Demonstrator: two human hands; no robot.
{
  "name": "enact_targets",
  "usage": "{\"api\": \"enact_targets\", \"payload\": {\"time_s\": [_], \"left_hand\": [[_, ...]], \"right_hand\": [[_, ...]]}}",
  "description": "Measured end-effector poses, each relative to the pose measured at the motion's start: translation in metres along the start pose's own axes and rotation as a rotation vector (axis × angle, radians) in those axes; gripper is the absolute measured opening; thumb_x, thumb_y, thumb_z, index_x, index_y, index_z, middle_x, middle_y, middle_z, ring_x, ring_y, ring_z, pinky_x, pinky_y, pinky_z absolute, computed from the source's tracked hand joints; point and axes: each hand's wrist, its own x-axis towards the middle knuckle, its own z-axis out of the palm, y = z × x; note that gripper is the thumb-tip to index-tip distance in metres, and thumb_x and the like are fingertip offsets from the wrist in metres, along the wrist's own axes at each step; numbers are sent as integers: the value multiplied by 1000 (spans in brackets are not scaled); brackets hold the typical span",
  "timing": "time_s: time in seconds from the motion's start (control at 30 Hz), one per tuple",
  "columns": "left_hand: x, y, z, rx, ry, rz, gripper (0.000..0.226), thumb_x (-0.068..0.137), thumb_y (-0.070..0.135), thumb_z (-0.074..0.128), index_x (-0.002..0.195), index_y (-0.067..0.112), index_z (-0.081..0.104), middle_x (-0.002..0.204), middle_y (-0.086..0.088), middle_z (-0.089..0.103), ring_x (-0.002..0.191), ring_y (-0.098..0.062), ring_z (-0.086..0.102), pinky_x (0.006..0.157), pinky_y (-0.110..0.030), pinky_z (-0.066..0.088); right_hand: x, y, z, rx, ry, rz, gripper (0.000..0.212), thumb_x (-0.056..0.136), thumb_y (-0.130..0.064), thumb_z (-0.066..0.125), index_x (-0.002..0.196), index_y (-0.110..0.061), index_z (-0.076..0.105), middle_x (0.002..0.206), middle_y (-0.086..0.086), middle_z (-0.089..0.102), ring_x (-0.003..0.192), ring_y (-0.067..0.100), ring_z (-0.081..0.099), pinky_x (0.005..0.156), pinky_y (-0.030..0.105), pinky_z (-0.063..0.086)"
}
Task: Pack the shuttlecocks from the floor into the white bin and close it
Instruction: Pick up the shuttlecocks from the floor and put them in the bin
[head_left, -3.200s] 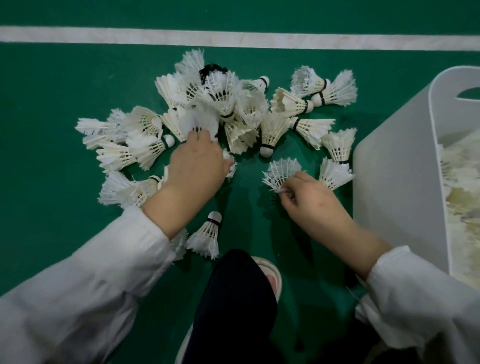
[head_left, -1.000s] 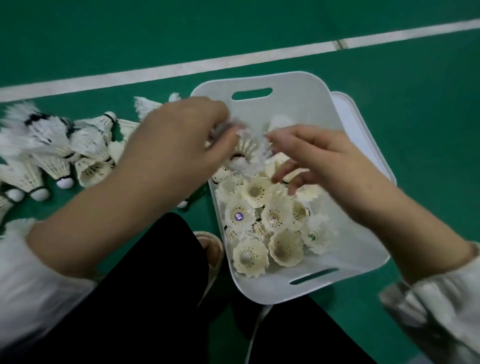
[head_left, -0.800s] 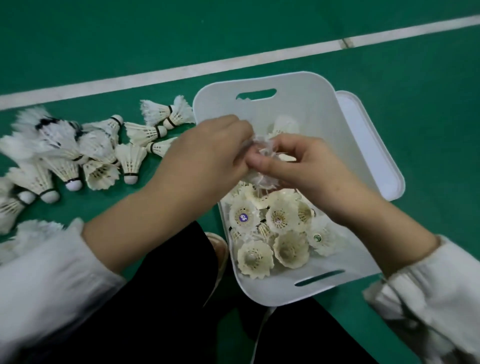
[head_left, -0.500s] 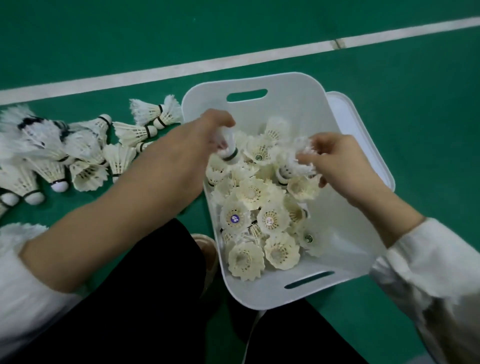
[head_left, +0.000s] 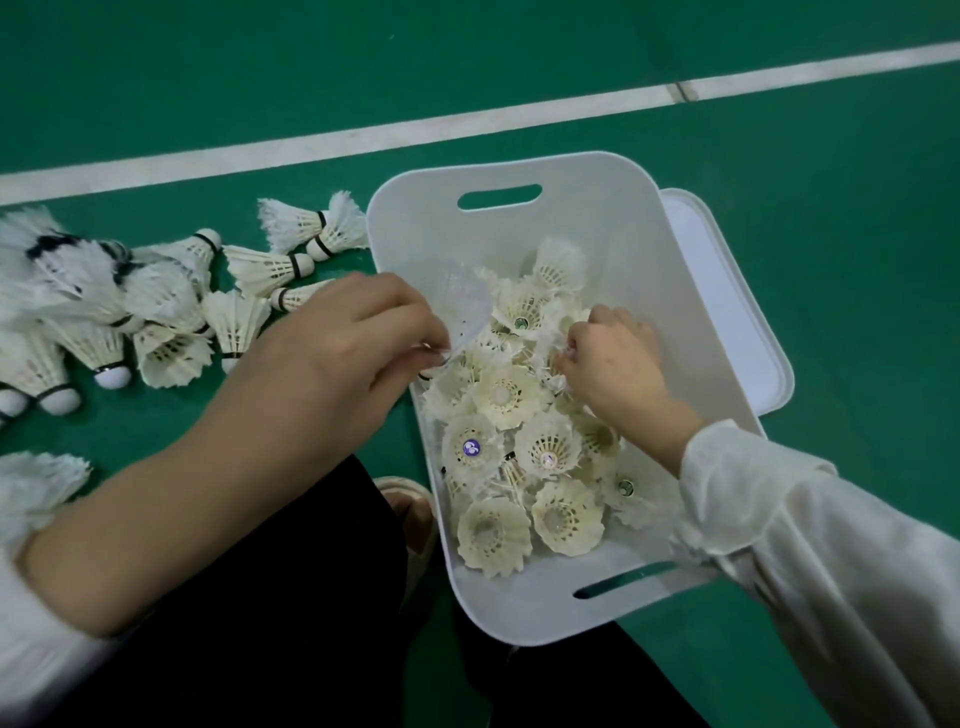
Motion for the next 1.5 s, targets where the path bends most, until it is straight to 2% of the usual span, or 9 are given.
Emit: {"api": "enact_targets", "payload": {"time_s": [0.13, 0.23, 0.3, 0.4, 0.73, 0.93, 1.1, 1.33, 1.5], "left_hand": [[2, 1, 2, -10, -12, 10, 15, 88, 23, 55, 88, 11, 66, 88, 1, 61, 82, -19, 55, 73, -26, 41], [3, 2, 4, -26, -35, 26, 17, 90, 23, 53, 88, 11, 65, 86, 1, 61, 81, -20, 56, 74, -23, 39], [5, 2, 6, -31, -34, 51, 17, 90, 22, 53, 88, 10, 65, 84, 0, 62, 80, -21, 56, 75, -23, 39], [6, -1, 9, -44, -24, 66, 19, 90, 23, 51, 86, 9, 63, 82, -1, 61, 78, -19, 54, 72, -24, 39], [9, -20, -10, -108, 88, -86, 23, 93, 30, 48, 103, 14, 60, 98, 9, 55, 87, 2, 44, 80, -3, 30], [-16, -62, -18, 82, -137, -297, 24, 90, 35, 44, 105, 21, 56, 92, 7, 59, 82, -13, 54, 68, -28, 39], [-48, -78, 6, 129, -305, -312, 22, 89, 33, 45, 104, 21, 56, 91, 4, 61, 83, -21, 59, 68, -38, 50], [-46, -80, 37, 140, -312, -306, 29, 91, 26, 49, 119, 20, 50, 115, 0, 53, 98, -24, 56, 73, -36, 46], [-21, -93, 75, 95, -365, -308, 53, 93, 27, 47, 142, 20, 29, 135, -8, 40, 100, -35, 57, 68, -38, 43]], "right_hand": [[-5, -4, -26, 217, -255, 118, 32, 85, -38, 60, 75, -7, 60, 80, 7, 54, 87, 29, 55, 71, 33, 46], [-17, -9, -68, 419, -210, 137, 39, 84, -39, 63, 111, -11, 62, 111, 5, 64, 98, 22, 61, 82, 30, 46], [-32, -17, -91, 530, 12, -39, 37, 84, -33, 63, 119, -23, 57, 117, -5, 57, 92, 10, 60, 82, 25, 46], [-51, -41, -104, 696, -120, -357, 48, 79, -27, 70, 123, -33, 53, 110, -13, 51, 83, 3, 57, 77, 18, 50], [-36, -40, -75, 576, 143, -277, 13, 83, -26, 66, 82, -13, 67, 91, -4, 51, 73, 8, 53, 74, 26, 44], [-38, -25, -41, 192, 77, -286, 20, 87, -31, 60, 94, -14, 68, 102, 3, 54, 95, 21, 52, 69, 31, 44], [-37, -35, 0, -81, -34, -431, 20, 62, -17, 82, 59, -9, 63, 72, 7, 56, 63, 25, 56, 45, 29, 45], [-50, -42, -32, -27, -148, -337, 36, 90, -32, 53, 124, -20, 50, 137, 2, 32, 122, 21, 38, 93, 34, 42], [-63, -75, -88, 114, -29, -453, 24, 91, -29, 48, 110, -20, 60, 112, -1, 57, 102, 19, 56, 81, 32, 43]]}}
